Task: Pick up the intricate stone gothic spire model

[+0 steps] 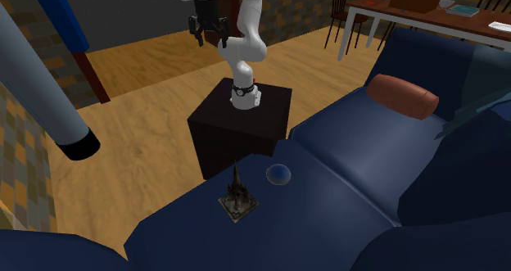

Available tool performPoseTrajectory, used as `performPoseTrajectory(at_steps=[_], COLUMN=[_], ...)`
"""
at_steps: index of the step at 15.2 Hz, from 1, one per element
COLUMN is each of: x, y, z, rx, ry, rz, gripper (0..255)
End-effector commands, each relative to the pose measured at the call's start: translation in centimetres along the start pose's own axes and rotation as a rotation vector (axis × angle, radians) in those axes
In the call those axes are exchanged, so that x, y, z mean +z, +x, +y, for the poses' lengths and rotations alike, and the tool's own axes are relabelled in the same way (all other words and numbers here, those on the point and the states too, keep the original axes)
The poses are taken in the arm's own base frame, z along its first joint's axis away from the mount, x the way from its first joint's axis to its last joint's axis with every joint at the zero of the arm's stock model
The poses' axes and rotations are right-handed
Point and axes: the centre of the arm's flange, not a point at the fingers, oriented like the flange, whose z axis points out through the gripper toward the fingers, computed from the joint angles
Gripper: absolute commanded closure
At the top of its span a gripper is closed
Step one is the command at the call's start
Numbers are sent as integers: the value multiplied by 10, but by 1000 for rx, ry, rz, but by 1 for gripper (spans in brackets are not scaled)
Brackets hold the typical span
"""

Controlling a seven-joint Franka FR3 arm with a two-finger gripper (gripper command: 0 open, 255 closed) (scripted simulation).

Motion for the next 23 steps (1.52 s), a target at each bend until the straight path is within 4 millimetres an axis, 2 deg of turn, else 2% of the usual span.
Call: performPoseTrajectory(at_steps=[1,12,23], x=[0,89,203], y=[0,136,255], z=[0,-49,-88], rx=[0,88,176], ry=[0,5,10], rz=[0,-200,-399], gripper=[0,0,0])
